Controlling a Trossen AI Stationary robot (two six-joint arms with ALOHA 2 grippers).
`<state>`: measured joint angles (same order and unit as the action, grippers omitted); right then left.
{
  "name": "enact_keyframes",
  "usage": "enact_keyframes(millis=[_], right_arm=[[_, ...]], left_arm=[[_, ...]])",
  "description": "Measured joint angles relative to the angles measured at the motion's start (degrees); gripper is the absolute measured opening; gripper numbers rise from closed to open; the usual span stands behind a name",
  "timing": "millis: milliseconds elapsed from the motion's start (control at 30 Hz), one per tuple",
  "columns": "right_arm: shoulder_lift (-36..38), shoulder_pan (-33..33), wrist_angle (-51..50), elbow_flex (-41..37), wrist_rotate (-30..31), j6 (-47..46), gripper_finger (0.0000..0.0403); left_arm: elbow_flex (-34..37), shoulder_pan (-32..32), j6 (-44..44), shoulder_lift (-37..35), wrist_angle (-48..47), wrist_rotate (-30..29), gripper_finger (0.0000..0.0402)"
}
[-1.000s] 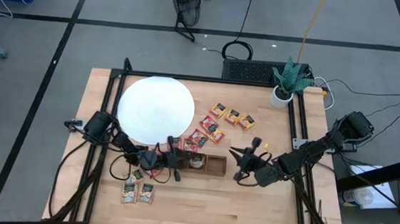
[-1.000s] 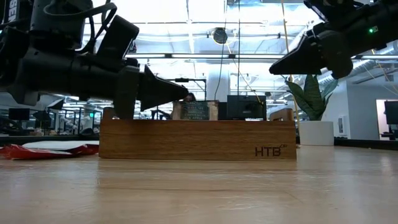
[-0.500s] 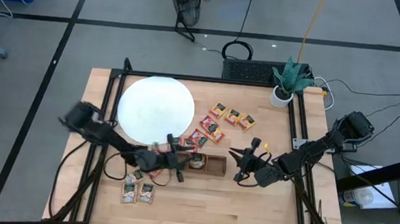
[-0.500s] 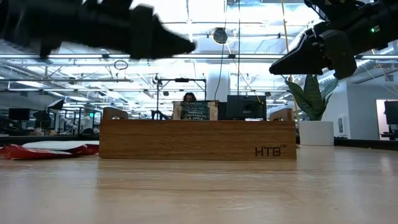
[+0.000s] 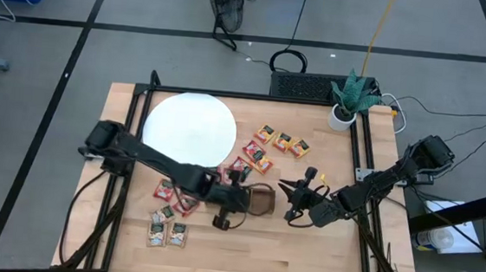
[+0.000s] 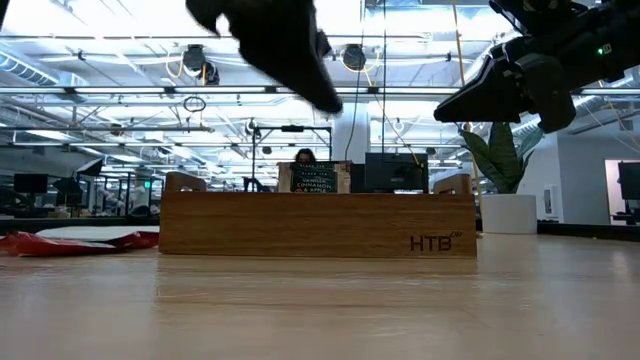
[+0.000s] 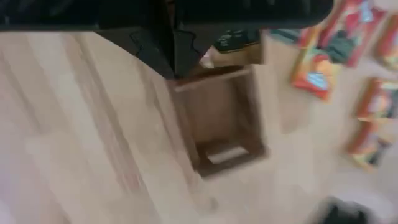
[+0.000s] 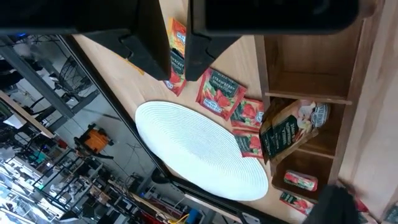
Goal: Pick & Place Tea
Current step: Put the brown tea bag into the middle section of the wooden organizer
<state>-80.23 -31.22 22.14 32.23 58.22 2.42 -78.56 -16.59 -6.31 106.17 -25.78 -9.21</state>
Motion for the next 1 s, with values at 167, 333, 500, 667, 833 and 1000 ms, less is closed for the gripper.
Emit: enact_keyframes(millis=[167, 333, 500, 667, 833, 1000], right_arm=[[0.0, 0.0, -0.26, 0.02, 0.0, -0.11, 0.0034], [0.0, 0.0, -0.25, 0.01, 0.0, -0.15, 0.0034], [0.0, 0.0, -0.25, 0.0, -0.02, -0.16, 0.0034], [0.0, 0.0, -0.37, 0.0, -0.02, -0.16, 0.0034], [0.0, 0.0, -0.77, 0.0, 0.0, -0.13, 0.0034], [0.0, 0.0, -1.15, 0.02, 0.02, -0.18, 0.0034]], left_arm=[[-0.44, 1.02, -0.45, 4.1, -0.51, 0.44, 0.0003], [-0.46, 1.84, 0.88, 5.09, -1.94, 0.79, 0.0002], [-0.46, 2.59, 1.54, 5.09, -3.11, 0.82, 0.0001], [-0.46, 3.11, 1.24, 6.18, -3.36, 1.93, 0.0001], [-0.44, 3.47, 1.41, 9.58, -4.12, 2.52, 0.0001], [-0.53, 3.49, 1.93, 10.36, -3.7, 2.65, 0.0001]])
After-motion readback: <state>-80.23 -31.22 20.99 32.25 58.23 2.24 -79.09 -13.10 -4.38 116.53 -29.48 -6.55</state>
